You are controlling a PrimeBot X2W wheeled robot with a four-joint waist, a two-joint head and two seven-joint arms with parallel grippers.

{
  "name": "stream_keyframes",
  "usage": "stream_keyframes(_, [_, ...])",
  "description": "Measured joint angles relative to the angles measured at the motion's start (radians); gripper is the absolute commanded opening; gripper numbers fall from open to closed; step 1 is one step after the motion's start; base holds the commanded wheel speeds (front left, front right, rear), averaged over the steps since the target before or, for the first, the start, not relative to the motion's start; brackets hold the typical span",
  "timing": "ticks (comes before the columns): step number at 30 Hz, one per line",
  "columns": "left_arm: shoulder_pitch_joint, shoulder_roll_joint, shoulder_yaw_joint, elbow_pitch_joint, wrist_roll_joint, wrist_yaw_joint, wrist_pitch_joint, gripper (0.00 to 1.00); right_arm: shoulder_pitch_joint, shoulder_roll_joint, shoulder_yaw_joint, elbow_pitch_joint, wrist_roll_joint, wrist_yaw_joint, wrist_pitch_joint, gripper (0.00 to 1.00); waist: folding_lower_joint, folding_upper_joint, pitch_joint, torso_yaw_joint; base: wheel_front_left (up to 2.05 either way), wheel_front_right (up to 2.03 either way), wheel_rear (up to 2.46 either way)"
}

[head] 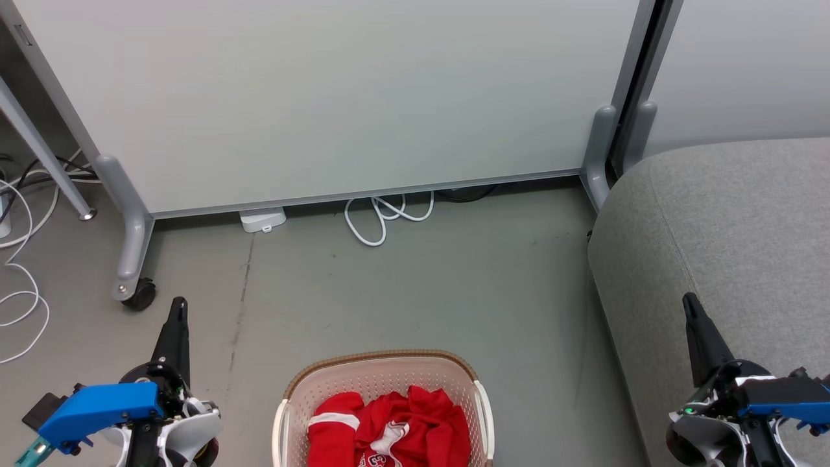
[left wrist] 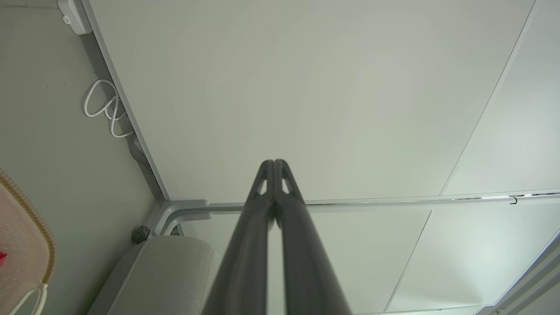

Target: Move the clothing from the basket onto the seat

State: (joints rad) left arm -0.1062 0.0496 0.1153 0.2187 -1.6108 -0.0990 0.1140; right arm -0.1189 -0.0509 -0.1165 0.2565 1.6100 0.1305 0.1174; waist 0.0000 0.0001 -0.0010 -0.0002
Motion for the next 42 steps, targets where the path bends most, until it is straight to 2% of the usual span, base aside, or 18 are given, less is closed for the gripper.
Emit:
stream_keyframes(35, [0.000,0.000,0.000,0.000,0.000,0.000,0.000,0.00,0.000,0.000,0.000,0.000,0.000,0.000,0.000,0.00,0.0000,0.0000,0.000,0.000,0.00,0.00,0.00])
stream_keyframes(36, [0.000,0.000,0.000,0.000,0.000,0.000,0.000,1.00,0.000,0.000,0.000,0.000,0.000,0.000,0.000,1.00,0.0000,0.0000,0.000,0.000,0.00,0.00,0.00])
stream_keyframes(42, [0.052,-0.012,-0.003,0.045,0.003,0.002,-0.008,1.00,0.043,0.005,0.005,0.046,-0.002,-0.002,-0.007,1.00,0.0000,0.0000,0.001,0.000,0.00,0.00,0.00])
